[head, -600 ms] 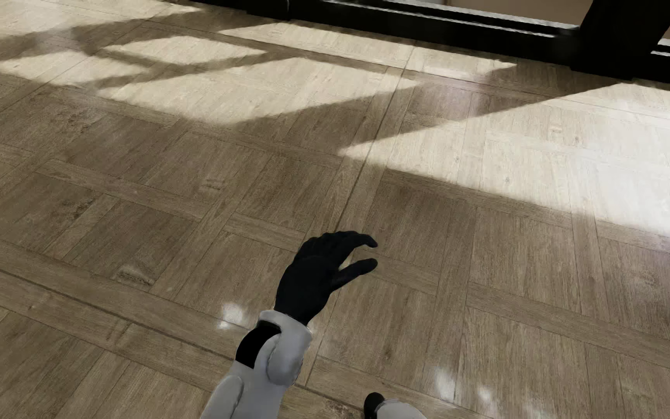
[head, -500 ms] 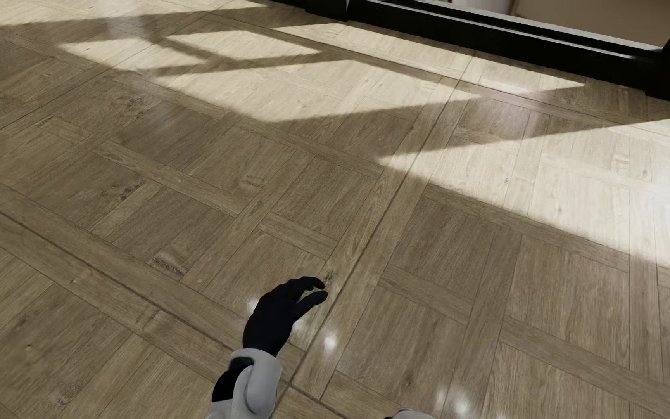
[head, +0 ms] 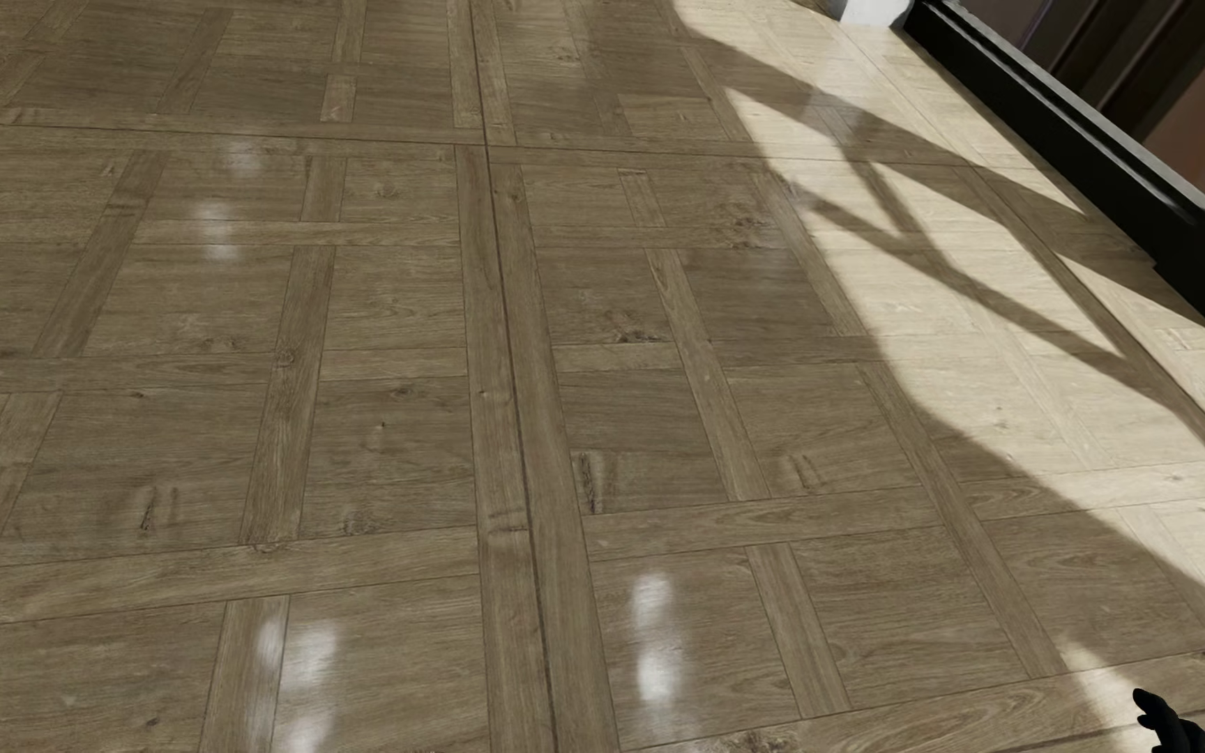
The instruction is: Approach the light cyan sofa
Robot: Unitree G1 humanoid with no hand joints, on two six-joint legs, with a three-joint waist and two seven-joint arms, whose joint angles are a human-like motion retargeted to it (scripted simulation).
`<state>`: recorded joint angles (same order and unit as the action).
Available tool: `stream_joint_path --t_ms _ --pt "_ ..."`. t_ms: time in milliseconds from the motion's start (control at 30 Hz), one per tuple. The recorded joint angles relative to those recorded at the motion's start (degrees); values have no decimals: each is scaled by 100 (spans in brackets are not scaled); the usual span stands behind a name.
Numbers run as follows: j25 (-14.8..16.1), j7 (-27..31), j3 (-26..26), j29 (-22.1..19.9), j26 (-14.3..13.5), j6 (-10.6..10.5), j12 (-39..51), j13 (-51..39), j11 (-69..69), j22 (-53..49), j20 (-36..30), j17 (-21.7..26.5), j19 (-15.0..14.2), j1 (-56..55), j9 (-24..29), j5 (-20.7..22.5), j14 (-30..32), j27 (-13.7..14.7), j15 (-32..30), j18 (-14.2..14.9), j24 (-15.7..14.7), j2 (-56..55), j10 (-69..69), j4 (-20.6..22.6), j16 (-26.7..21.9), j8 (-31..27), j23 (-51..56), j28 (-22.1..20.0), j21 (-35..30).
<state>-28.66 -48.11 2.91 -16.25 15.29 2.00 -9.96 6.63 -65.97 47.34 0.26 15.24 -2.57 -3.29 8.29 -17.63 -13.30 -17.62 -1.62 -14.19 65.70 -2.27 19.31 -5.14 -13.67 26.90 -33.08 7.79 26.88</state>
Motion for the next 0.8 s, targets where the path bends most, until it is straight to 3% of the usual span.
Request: stream_joint_path --t_ms 33,100,133,167,200,233,267,300,333,400,433,467,500,533,567,600,633,667,733,767,800 --pt "-64 443 -41 204 61 61 140 106 -884 -23 -20 -54 86 77 28 61 -82 -100 316 0 62 -721 15 259 172 -763 -117 -184 -230" --pt "-467 1443 -101 919 -37 117 476 283 -1713 -79 -212 -297 694 309 61 -277 -131 -138 632 0 372 -1647 -162 729 575 -1515 -390 -699 -1107" --pt "-934 2030 -167 1247 -168 152 662 384 -1690 -162 -423 -342 982 371 76 -557 -175 69 685 0 561 -1962 -163 946 728 -1626 -418 -1035 -1734" --pt "-1644 2663 -248 1501 -311 188 918 541 -1448 -249 -709 -316 1079 422 97 -555 -215 381 850 0 828 -2246 -149 1132 783 -1692 -283 -1454 -2344" --pt "-2315 3304 -322 1574 -434 208 1156 645 -1047 -416 -933 -430 1065 491 127 -295 -255 508 932 1 972 -2530 -138 1285 826 -1790 -89 -1906 -2708" --pt "-2647 3907 -372 1656 -561 217 1376 719 -416 -624 -1036 -685 944 560 164 26 -289 603 877 2 878 -2764 -138 1403 862 -1833 160 -2205 -2797" --pt "-2667 4451 -394 1717 -646 218 1578 764 458 -857 -1116 -968 702 619 211 335 -353 650 764 4 681 -2941 -101 1495 862 -1837 400 -2289 -2728" --pt "-2474 4940 -393 1778 -682 215 1754 770 1664 -1135 -1165 -1190 450 671 261 617 -406 737 637 5 415 -3004 -81 1547 823 -1789 607 -2297 -2646" --pt "-2286 5376 -391 1900 -706 198 1864 747 3104 -1420 -1206 -1262 316 742 305 999 -467 846 571 10 107 -2981 -85 1569 751 -1981 743 -2138 -2662" --pt "-2450 6039 -361 2020 -629 102 1908 641 5539 -1896 -1260 -1037 -23 979 387 1687 -599 1008 657 21 -507 -2732 -104 1480 520 -2586 877 -1493 -3006" --pt "-2659 6191 -341 2049 -551 37 1832 579 5701 -2018 -1266 -847 -534 1082 433 1921 -688 1042 546 15 -749 -2693 124 1435 410 -2740 858 -1190 -3200" --pt "-2772 6316 -350 2044 -465 -33 1735 502 5276 -1998 -1247 -703 -652 1189 471 2120 -635 998 558 41 -904 -2659 535 1439 311 -3074 759 -975 -3287" --pt "-2769 6438 -369 2058 -280 -104 1653 433 4868 -1813 -1241 -668 -456 1234 490 2255 -292 884 431 61 -911 -2561 1006 1430 205 -3355 540 -815 -3260" --pt "-2652 6472 -367 2051 -44 -183 1590 392 4415 -1528 -1205 -708 -272 1087 509 2150 312 702 35 199 -884 -2428 1923 1493 143 -3165 242 -720 -3070" --pt "-2483 6453 -369 2068 255 -267 1461 372 3756 -1222 -1112 -782 -223 716 519 1945 973 416 357 1101 -831 -2413 3147 1608 128 -2848 -143 -738 -2790" --pt "-2353 6133 -386 2106 601 -342 1255 342 3286 -977 -958 -825 -182 197 522 1699 1791 95 835 2349 -793 -2224 4394 1550 193 -2525 -573 -841 -2528" --pt "-2383 5722 -372 2228 860 -406 1006 258 3097 -823 -748 -774 -165 -361 523 1504 2040 -174 1225 2385 -832 -1869 5301 1206 292 -2218 -1053 -1026 -2437" --pt "-2708 5323 -317 2467 985 -456 717 108 3130 -727 -449 -640 -141 -875 518 1406 1696 -325 1486 1959 -1042 -1433 5827 783 402 -1983 -1543 -1194 -2655" --pt "-3773 4543 -139 2659 896 -506 119 -108 3487 -580 83 -348 -131 -1764 484 1347 1583 -165 1777 1659 -1595 -571 5954 24 501 -1625 -1910 -1205 -3388" --pt "-3801 4306 -54 2501 868 -504 -114 -142 3733 -457 98 -397 -137 -2153 459 1354 1587 10 1870 1582 -1665 -169 5616 -58 478 -1460 -1717 -1113 -3312" --pt "-3382 4188 13 2315 770 -482 -340 -128 3971 -318 27 -516 -146 -2513 437 1374 1493 260 1958 1582 -1614 187 5053 14 374 -1301 -1394 -984 -2961"
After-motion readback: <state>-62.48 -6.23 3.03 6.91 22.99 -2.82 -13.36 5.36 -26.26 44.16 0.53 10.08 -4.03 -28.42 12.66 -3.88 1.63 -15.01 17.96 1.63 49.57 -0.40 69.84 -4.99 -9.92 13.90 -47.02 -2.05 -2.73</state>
